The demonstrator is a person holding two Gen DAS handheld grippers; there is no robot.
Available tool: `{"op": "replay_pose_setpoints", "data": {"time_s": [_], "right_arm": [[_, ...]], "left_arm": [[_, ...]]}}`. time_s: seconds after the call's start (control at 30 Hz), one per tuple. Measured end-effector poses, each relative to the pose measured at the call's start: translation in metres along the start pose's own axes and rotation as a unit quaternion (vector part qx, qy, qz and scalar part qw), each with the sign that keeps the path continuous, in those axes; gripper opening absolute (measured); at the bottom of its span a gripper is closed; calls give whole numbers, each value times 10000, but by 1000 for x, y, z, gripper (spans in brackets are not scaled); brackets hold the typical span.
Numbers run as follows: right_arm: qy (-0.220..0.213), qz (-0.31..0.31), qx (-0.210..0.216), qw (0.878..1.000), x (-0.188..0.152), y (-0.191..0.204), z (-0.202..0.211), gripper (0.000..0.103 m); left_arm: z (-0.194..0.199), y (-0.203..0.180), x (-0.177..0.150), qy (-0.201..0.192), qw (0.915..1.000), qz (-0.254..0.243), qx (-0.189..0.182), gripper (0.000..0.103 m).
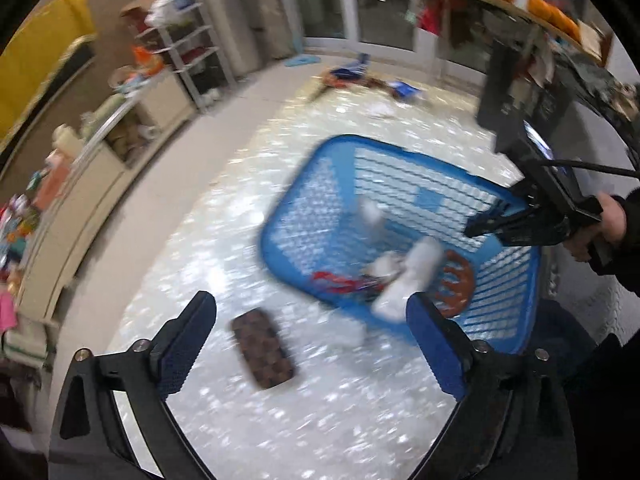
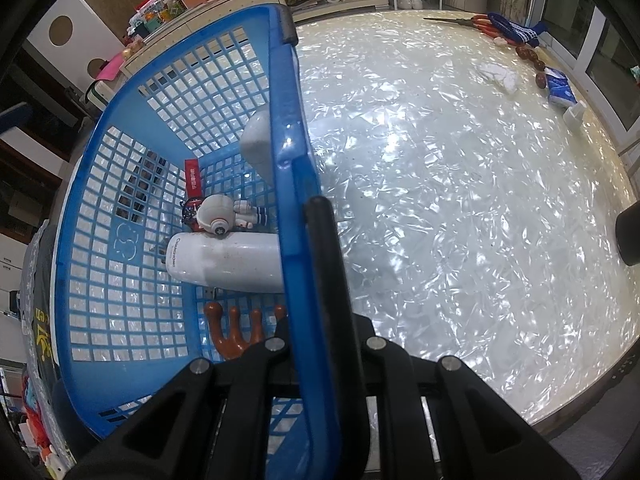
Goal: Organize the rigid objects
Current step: 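Move the left tool back and grasp the brown checkered wallet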
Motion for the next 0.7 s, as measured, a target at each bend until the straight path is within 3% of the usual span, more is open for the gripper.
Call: {"op": "replay_pose_setpoints", "data": {"time_s": [0.2, 0.3, 0.47, 0.7], "right_arm": [[0, 9, -17, 10000, -1, 1, -1, 10], [-14, 6, -22, 10000, -1, 1, 0, 10], [-28, 33, -24, 10000, -2, 0, 0, 10], [-8, 50, -38, 10000, -2, 1, -1, 10]], "left_arm": [[-8, 49, -36, 170, 9975, 683, 67, 98], [-27, 60, -55, 312, 9948, 966, -104, 98], [-68, 70, -74, 595, 9899, 1286, -65, 98], [-126, 66, -84, 969, 9857, 1360, -241, 98]]}}
Point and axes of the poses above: each gripper's, at about its wrist camera, not at the fingertips, and z roughly against the way its jaws point, y to its left, x to its top, the point moved 9 cm from there along -z, roughly the way its jaws point, and after that the axes turned 5 degrees about y, right-handed, at the moved point
